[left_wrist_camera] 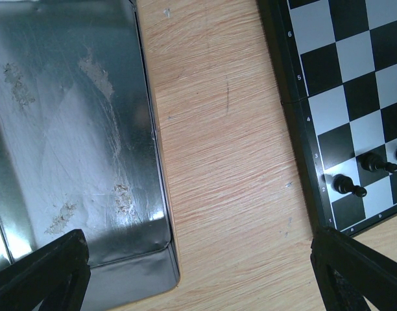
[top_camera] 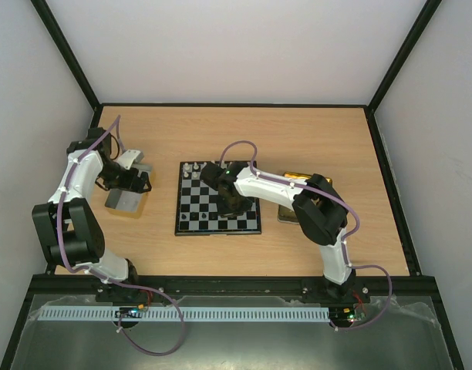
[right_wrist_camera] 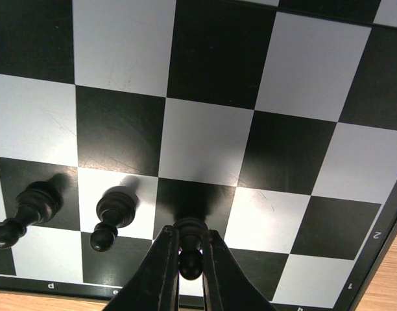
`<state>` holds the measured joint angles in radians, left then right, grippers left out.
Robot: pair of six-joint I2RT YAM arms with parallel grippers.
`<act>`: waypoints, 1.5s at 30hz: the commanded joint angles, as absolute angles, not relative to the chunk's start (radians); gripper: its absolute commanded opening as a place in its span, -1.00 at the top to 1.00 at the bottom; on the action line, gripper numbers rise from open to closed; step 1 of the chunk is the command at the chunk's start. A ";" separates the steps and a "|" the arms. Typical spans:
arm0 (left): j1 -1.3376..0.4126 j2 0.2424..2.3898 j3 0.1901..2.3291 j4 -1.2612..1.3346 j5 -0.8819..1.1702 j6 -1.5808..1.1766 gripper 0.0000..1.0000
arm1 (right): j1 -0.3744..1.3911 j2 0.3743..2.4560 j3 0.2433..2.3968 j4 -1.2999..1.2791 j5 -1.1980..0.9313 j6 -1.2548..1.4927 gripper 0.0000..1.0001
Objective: Set up the chess pieces on the board
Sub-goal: Place the chess piece on the chessboard.
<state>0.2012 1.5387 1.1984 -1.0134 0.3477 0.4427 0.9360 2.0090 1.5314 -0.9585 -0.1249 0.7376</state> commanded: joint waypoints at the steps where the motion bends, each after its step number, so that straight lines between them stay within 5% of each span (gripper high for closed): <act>1: 0.198 1.517 1.193 -1.019 0.350 0.440 -0.86 | 0.941 1.983 1.513 -0.962 -0.112 0.746 0.85; 45: 0.199 1.506 1.193 -1.023 0.346 0.442 -0.86 | 0.942 2.009 1.549 -0.975 -0.102 0.731 0.73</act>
<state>0.2012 1.5364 1.1938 -1.0119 0.3477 0.4427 0.9363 2.0090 1.5249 -0.9562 -0.1242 0.7372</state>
